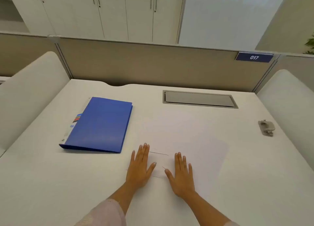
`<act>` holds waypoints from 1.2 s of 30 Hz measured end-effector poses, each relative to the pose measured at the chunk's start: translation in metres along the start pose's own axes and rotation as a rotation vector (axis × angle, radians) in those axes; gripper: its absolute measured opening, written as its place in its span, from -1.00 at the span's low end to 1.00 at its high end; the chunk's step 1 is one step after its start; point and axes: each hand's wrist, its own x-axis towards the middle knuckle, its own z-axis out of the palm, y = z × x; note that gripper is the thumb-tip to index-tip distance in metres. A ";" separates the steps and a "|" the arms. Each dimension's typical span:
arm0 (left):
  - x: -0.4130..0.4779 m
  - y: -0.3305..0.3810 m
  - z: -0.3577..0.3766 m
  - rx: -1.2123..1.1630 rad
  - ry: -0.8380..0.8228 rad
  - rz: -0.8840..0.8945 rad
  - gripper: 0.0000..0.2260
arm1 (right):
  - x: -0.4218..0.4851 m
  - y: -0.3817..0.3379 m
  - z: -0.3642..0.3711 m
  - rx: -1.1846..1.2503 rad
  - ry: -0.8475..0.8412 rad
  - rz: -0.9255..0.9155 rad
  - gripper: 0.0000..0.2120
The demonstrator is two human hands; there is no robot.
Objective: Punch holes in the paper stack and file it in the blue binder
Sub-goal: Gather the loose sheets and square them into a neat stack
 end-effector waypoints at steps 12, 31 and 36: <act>-0.020 -0.016 0.020 0.064 -0.098 0.012 -0.38 | -0.009 0.011 0.022 -0.057 -0.017 -0.024 -0.29; -0.016 -0.011 0.021 0.009 -0.091 0.012 -0.40 | -0.013 0.015 0.031 -0.006 0.113 -0.025 -0.34; -0.017 -0.013 0.021 -0.026 -0.099 0.012 -0.40 | -0.016 0.012 0.027 0.076 0.171 -0.023 -0.37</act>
